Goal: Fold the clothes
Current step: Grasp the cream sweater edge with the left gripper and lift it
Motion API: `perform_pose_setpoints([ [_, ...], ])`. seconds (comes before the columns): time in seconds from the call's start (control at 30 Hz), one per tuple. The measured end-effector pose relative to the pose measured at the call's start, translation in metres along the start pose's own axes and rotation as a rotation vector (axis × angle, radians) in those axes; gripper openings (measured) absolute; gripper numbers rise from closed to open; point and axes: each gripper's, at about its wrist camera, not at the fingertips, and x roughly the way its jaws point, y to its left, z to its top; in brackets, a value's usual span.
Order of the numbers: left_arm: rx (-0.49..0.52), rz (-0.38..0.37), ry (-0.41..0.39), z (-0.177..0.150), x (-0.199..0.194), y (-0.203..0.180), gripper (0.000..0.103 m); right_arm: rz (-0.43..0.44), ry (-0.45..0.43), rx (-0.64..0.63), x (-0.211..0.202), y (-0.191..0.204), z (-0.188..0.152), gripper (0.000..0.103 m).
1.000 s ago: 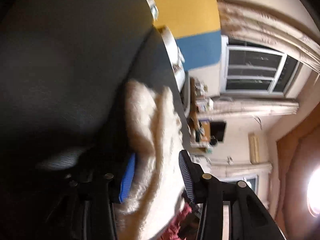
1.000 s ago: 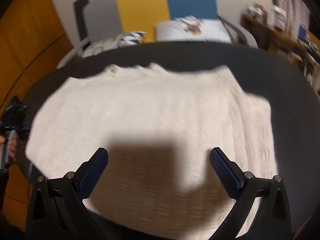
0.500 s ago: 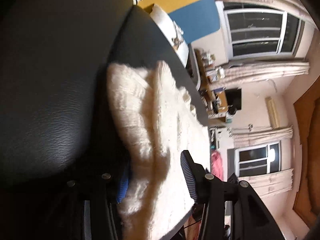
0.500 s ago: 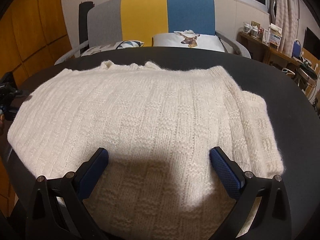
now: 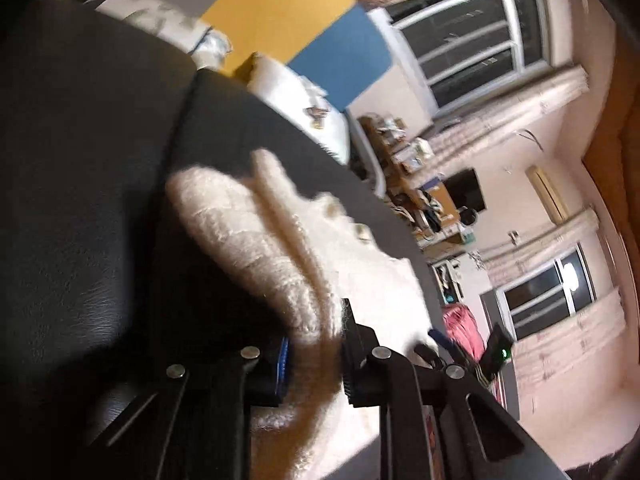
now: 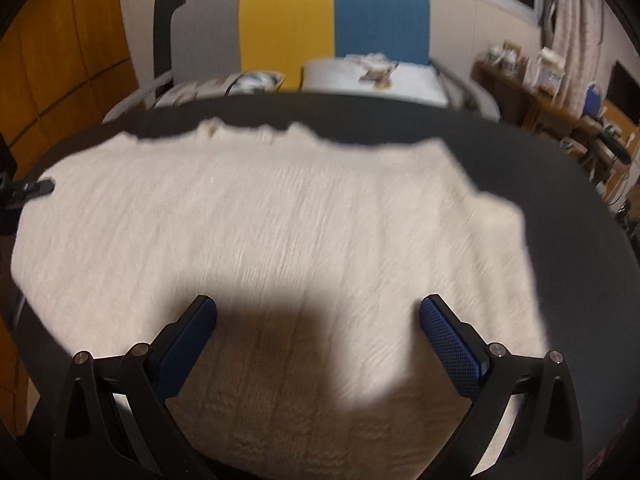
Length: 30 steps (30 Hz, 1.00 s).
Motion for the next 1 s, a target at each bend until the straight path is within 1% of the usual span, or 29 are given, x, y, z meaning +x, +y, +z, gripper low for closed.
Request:
perform_pose_setpoints([
  [0.03,0.011,-0.015,-0.007,0.000,-0.003,-0.008,0.019,-0.018,-0.004,-0.005,-0.001,-0.002,0.005,0.103],
  [0.07,0.013,-0.035,-0.014,-0.001,-0.005,-0.014,0.019,-0.042,0.012,0.000,0.002,-0.007,0.007,0.103],
  [0.13,0.000,-0.082,-0.027,-0.001,-0.006,-0.025,0.019,-0.096,0.066,0.019,0.014,-0.017,0.010,0.103],
  [0.17,-0.012,-0.107,-0.031,-0.001,-0.004,-0.030,0.019,-0.092,0.078,0.027,0.019,-0.021,0.008,0.103],
  [0.27,-0.038,-0.166,-0.033,-0.005,0.003,-0.043,0.019,-0.026,0.088,0.049,0.031,-0.028,-0.002,0.103],
  [0.3,-0.046,-0.182,-0.031,-0.006,0.006,-0.047,0.019,-0.017,0.081,0.052,0.032,-0.029,-0.005,0.103],
  [0.37,-0.066,-0.205,-0.032,-0.008,0.010,-0.054,0.019,-0.014,0.057,0.053,0.032,-0.029,-0.009,0.103],
  [0.47,-0.086,-0.237,-0.041,-0.009,0.019,-0.069,0.019,-0.013,0.045,0.053,0.031,-0.029,-0.011,0.103],
  [0.67,-0.129,-0.347,-0.059,-0.009,0.036,-0.098,0.019,-0.010,0.028,0.053,0.031,-0.031,-0.010,0.103],
  [0.73,-0.143,-0.382,-0.063,-0.009,0.045,-0.109,0.019,-0.009,0.025,0.054,0.030,-0.031,-0.011,0.103],
  [0.83,-0.158,-0.421,-0.046,-0.009,0.066,-0.125,0.019,-0.009,0.019,0.054,0.030,-0.031,-0.012,0.103],
  [0.87,-0.159,-0.437,-0.034,-0.008,0.075,-0.132,0.014,-0.008,0.018,0.055,0.030,-0.031,-0.012,0.103],
  [0.9,-0.160,-0.452,-0.022,-0.008,0.084,-0.138,0.004,-0.008,0.017,0.055,0.030,-0.031,-0.012,0.103],
  [0.93,-0.161,-0.468,-0.010,-0.007,0.093,-0.145,0.002,-0.006,0.015,0.055,0.030,-0.031,-0.012,0.103],
  [0.97,-0.146,-0.479,0.006,-0.006,0.102,-0.154,0.002,-0.004,0.014,0.057,0.029,-0.032,-0.012,0.103],
  [1.0,-0.101,-0.455,0.022,-0.006,0.112,-0.167,0.002,-0.002,0.012,0.058,0.029,-0.032,-0.012,0.103],
])
